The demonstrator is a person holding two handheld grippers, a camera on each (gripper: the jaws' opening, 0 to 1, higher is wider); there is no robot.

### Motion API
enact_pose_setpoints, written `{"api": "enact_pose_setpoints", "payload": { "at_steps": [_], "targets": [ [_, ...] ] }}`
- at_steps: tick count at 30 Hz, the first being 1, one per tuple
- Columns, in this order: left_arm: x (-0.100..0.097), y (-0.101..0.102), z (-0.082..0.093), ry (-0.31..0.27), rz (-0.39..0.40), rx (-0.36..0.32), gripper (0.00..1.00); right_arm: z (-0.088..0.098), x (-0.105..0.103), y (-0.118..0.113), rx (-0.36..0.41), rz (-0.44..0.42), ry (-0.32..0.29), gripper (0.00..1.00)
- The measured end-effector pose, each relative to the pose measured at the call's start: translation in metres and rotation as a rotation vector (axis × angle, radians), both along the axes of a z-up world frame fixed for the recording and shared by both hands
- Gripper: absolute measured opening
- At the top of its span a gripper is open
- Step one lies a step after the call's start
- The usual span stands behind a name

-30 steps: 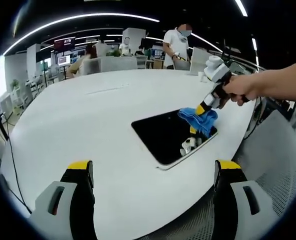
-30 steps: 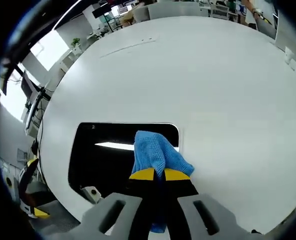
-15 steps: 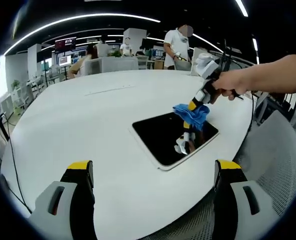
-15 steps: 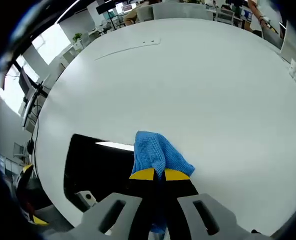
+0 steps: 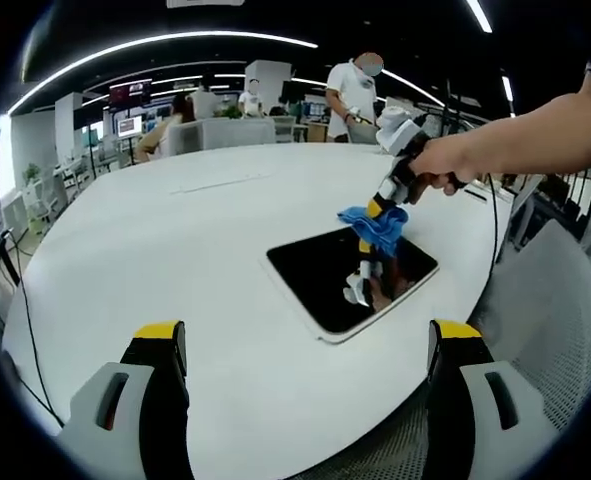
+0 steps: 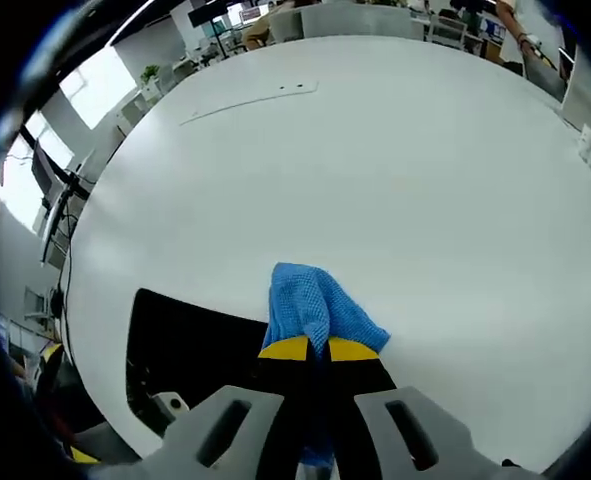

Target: Wipe the mirror surface with the cleaning cloth until all visible marks leave the cleaned area.

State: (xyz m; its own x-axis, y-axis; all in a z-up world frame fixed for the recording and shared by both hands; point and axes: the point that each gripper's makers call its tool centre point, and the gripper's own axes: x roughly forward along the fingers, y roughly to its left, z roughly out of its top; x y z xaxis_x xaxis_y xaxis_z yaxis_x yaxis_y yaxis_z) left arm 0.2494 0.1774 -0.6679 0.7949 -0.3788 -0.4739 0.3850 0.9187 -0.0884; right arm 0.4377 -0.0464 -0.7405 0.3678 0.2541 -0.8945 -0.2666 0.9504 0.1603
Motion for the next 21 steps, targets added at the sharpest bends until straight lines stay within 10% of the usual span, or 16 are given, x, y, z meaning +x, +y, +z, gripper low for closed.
{"api": "enact_pose_setpoints", "payload": {
  "at_steps": [6,21],
  "targets": [
    [-0.001,-0.003,0.000,-0.001,-0.013,0.013,0.99,0.005,-0.002,0.002,-0.009,0.014,-0.011,0.00],
    [0.000,-0.003,0.000,-0.005,-0.023,0.035,0.99,0.091,0.008,-0.039,0.095,-0.005,-0.087,0.00]
  ]
}}
